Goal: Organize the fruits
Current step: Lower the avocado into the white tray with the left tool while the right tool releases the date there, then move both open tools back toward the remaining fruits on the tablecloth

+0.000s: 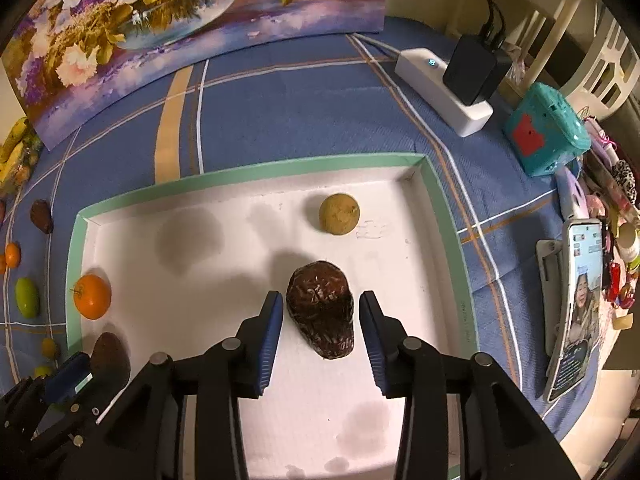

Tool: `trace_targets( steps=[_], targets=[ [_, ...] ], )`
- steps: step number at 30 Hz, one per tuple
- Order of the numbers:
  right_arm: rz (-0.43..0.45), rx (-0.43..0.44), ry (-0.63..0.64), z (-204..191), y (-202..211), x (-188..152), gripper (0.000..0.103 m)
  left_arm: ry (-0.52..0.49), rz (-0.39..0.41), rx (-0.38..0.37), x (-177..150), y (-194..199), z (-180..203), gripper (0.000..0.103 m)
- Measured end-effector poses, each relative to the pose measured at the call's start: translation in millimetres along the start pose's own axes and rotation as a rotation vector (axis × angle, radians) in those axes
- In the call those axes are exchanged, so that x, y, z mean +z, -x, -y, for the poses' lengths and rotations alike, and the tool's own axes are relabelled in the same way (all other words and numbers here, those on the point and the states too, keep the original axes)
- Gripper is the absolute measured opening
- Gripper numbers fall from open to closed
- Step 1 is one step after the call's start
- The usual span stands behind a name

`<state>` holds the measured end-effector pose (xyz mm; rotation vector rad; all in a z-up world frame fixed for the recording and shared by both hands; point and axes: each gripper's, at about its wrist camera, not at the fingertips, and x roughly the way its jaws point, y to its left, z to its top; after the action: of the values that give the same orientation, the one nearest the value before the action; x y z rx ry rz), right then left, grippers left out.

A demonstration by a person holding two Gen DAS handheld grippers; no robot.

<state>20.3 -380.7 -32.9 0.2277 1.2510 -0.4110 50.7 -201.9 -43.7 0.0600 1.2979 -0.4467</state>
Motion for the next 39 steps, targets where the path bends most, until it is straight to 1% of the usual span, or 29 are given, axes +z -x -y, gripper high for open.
trace_targets(
  steps=[5,7,9,13,16,26,28,30,31,32,33,34,35,36,37,38,39],
  targets=[
    [0.051,0.005,-0.005,2,20,3,0.041,0.008,0.04,-0.029,5,17,-4,0.047],
    [0.076,0.008,-0.006,3,29,5,0.041,0.018,0.057,-0.037,7,24,-8,0.049],
    [0.101,0.019,-0.01,3,38,6,0.041,0.036,0.078,-0.043,9,31,-14,0.052],
    [0.133,0.036,-0.018,6,50,9,0.041,0.083,0.113,-0.039,15,41,-29,0.053],
    [0.141,0.045,-0.021,5,53,9,0.041,0.128,0.129,-0.036,19,45,-43,0.053],
    [0.143,0.058,-0.007,-1,54,9,0.041,0.266,0.179,-0.009,21,56,-91,0.053],
    [0.141,0.056,-0.003,-3,54,9,0.041,0.295,0.192,0.011,20,58,-102,0.056],
    [0.137,0.056,0.0,-5,53,10,0.044,0.326,0.206,0.04,19,60,-116,0.058],
    [0.135,0.061,0.001,-6,53,10,0.05,0.342,0.213,0.065,19,61,-124,0.058],
    [0.134,0.068,0.004,-9,53,10,0.053,0.354,0.218,0.089,17,61,-131,0.061],
    [0.134,0.072,0.009,-12,53,10,0.053,0.366,0.221,0.112,16,61,-138,0.07],
    [0.136,0.076,0.022,-17,53,10,0.053,0.378,0.222,0.131,15,61,-145,0.075],
    [0.137,0.078,0.033,-21,54,9,0.057,0.4,0.222,0.16,12,61,-154,0.083],
    [0.139,0.082,0.045,-25,54,9,0.062,0.416,0.222,0.176,11,61,-161,0.087],
    [0.144,0.087,0.061,-32,55,9,0.071,0.434,0.221,0.19,9,61,-167,0.088],
    [0.148,0.09,0.072,-36,56,8,0.076,0.456,0.221,0.208,7,62,-176,0.093],
    [0.152,0.094,0.088,-43,57,8,0.077,0.469,0.221,0.221,6,62,-182,0.096]
  ],
)
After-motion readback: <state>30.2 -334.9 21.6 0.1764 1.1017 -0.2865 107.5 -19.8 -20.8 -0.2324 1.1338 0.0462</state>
